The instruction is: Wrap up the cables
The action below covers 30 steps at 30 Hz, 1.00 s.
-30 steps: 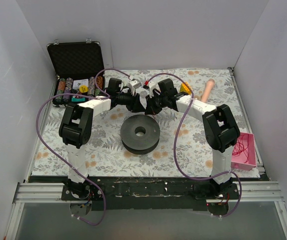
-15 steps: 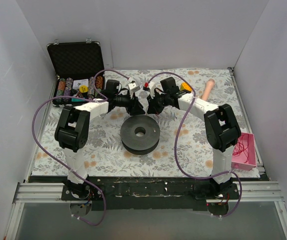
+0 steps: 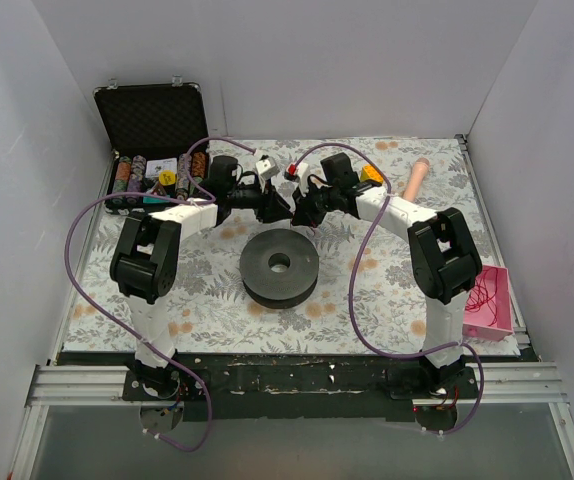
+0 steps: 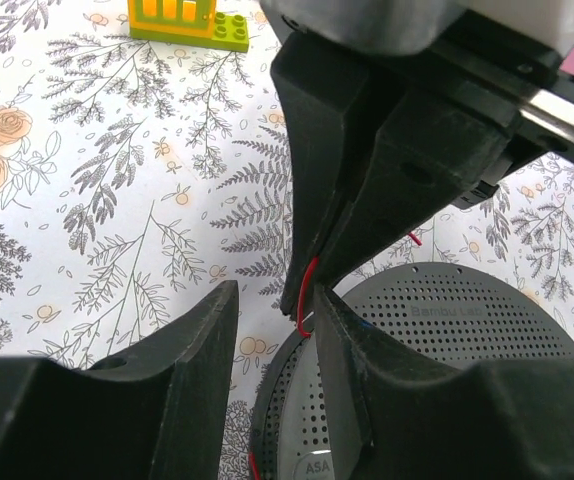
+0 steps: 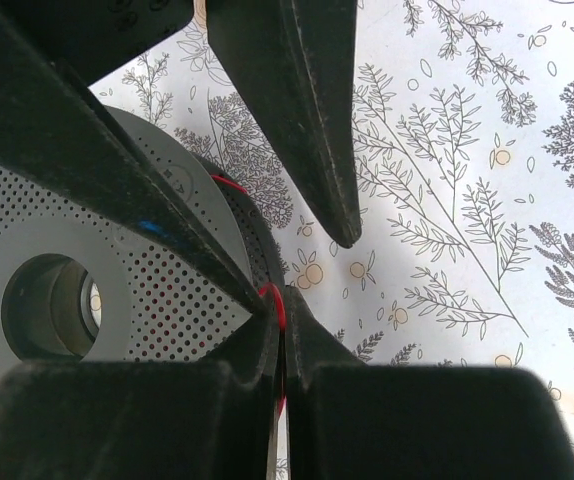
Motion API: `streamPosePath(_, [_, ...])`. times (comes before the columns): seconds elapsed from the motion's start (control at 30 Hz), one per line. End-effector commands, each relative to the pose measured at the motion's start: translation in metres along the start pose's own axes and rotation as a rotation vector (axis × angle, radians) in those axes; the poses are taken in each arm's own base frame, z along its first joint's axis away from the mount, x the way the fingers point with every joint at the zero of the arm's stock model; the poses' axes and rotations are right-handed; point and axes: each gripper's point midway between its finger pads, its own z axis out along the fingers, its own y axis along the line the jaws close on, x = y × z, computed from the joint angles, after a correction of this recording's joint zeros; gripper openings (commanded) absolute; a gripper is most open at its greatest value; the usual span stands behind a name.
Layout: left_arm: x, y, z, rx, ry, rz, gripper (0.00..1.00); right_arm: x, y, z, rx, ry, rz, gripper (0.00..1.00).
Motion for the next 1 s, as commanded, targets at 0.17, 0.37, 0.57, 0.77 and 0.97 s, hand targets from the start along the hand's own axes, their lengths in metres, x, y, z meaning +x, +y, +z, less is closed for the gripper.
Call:
streamPosePath(0.17, [-0.003, -0.007, 0.006, 0.054, -0.001, -0.015, 0.24, -0.021, 0.006, -0.004, -0.032, -0.077, -0.05, 0.01])
streamPosePath(0.37, [0.003, -0.012, 0.004, 0.063, 0.015, 0.003, 0.0, -0.022, 0.006, -0.003, -0.034, -0.078, -0.044, 0.01])
streamPosePath(0.57, [0.005, -0.007, 0.0, 0.003, 0.024, 0.001, 0.0, -0.015, 0.001, -0.004, -0.009, -0.043, -0.021, 0.04])
streamPosePath(0.77, [0.005, 0.0, -0.004, -0.062, 0.022, 0.019, 0.0, -0.013, -0.004, -0.009, 0.018, -0.009, 0.035, 0.42])
streamPosePath(0.97, [0.005, -0.001, -0.008, -0.075, 0.021, 0.024, 0.0, -0.008, -0.015, -0.027, 0.007, -0.063, 0.168, 0.48])
